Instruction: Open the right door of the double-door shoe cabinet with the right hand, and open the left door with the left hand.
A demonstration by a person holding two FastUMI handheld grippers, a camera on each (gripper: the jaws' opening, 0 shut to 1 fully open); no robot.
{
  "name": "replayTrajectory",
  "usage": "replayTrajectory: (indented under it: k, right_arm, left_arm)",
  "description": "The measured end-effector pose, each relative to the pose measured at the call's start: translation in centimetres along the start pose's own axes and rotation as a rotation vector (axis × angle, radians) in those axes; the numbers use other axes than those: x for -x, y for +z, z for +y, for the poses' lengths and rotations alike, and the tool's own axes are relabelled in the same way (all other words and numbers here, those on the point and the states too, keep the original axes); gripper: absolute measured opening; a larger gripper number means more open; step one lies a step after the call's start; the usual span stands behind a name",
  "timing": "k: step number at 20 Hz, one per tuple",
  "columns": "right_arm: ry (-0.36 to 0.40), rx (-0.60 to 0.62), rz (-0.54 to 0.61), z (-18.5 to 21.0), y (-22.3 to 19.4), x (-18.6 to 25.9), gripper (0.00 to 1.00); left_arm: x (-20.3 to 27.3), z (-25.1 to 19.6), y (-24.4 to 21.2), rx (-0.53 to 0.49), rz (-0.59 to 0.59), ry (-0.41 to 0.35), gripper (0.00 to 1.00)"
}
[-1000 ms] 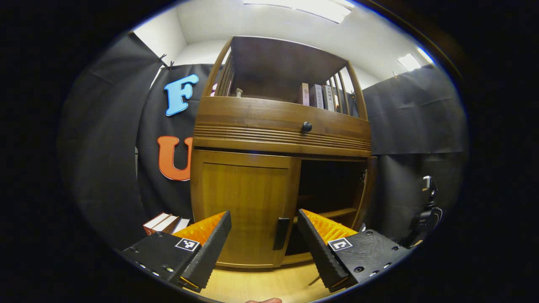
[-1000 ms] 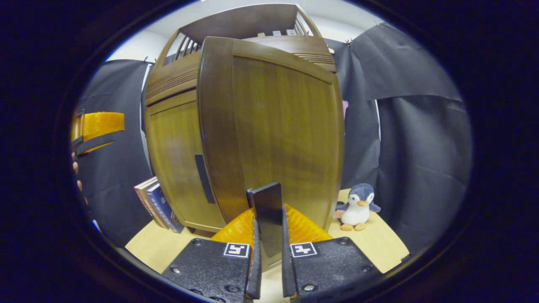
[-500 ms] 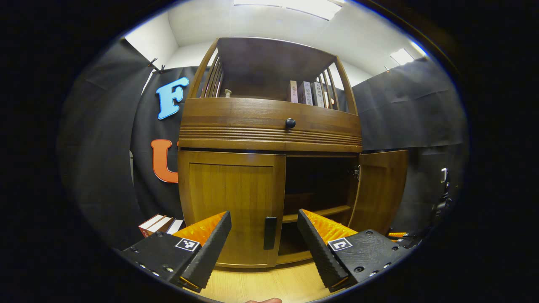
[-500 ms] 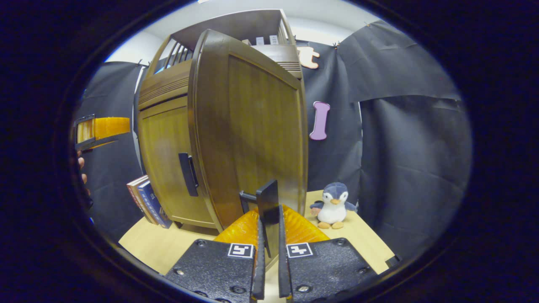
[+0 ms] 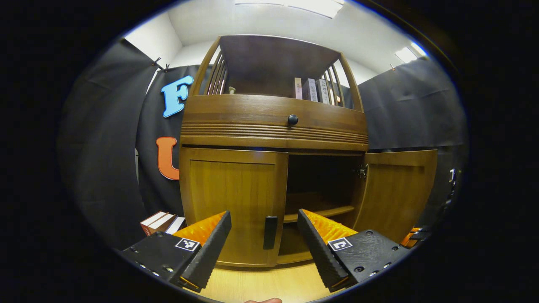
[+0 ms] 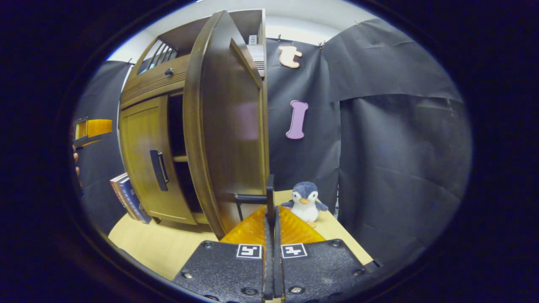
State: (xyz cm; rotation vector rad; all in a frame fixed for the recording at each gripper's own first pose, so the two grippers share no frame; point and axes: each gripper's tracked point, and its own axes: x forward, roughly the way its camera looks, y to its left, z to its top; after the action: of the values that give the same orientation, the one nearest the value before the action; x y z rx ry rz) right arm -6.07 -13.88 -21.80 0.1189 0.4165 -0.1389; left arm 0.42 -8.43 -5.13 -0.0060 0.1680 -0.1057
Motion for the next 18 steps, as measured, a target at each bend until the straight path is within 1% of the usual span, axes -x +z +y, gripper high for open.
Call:
replayTrajectory:
  k: [2,3,4,5,8,9,10,11,13,14,15,18]
  right_arm:
    - [0.020,0.008,0.005,-0.7,-0.1,0.0,0.04]
    - [0.028,0.001,0.008,-0.9,-0.1,0.0,0.02]
    - [0.034,-0.003,0.012,-1.2,0.0,0.1,0.02]
    - [0.039,-0.005,0.017,-1.6,-0.1,0.0,0.04]
    - [0.067,-0.001,0.032,-2.5,-0.2,0.2,0.04]
    - [0.075,0.012,0.037,-3.0,-0.6,0.3,0.02]
    - [0.075,0.019,0.043,-3.6,-1.0,0.4,0.04]
    - [0.070,0.018,0.047,-4.4,-1.2,0.6,0.04]
    - [0.064,-0.015,0.047,-5.7,-1.1,0.8,0.04]
    - [0.071,-0.030,0.048,-6.0,-1.0,0.9,0.04]
    - [0.074,-0.033,0.045,-6.0,-1.1,0.8,0.02]
    - [0.061,-0.004,0.034,-6.1,-1.3,0.9,0.04]
  left_arm:
    - [-0.2,-0.2,0.1,0.001,-0.002,0.006,0.95]
    - [-0.3,-0.2,0.1,0.001,-0.004,0.011,0.95]
    - [-0.4,-0.4,0.0,0.000,-0.003,0.013,0.95]
    - [-0.5,-0.5,-0.2,-0.001,0.000,0.013,0.95]
    - [-0.8,-0.8,-0.6,-0.007,0.011,0.018,0.95]
    - [-1.0,-1.0,-0.9,0.002,0.023,0.018,0.95]
    - [-1.1,-1.2,-1.1,0.016,0.029,0.016,0.95]
    - [-1.2,-1.3,-1.0,0.026,0.028,0.015,0.95]
    - [-1.6,-1.5,-1.1,0.025,0.028,0.016,0.95]
    - [-1.7,-1.5,-1.2,0.024,0.032,0.016,1.00]
    - [-1.9,-1.7,-1.3,0.032,0.040,0.010,0.95]
    - [-2.2,-2.2,-1.5,0.041,0.043,0.001,0.95]
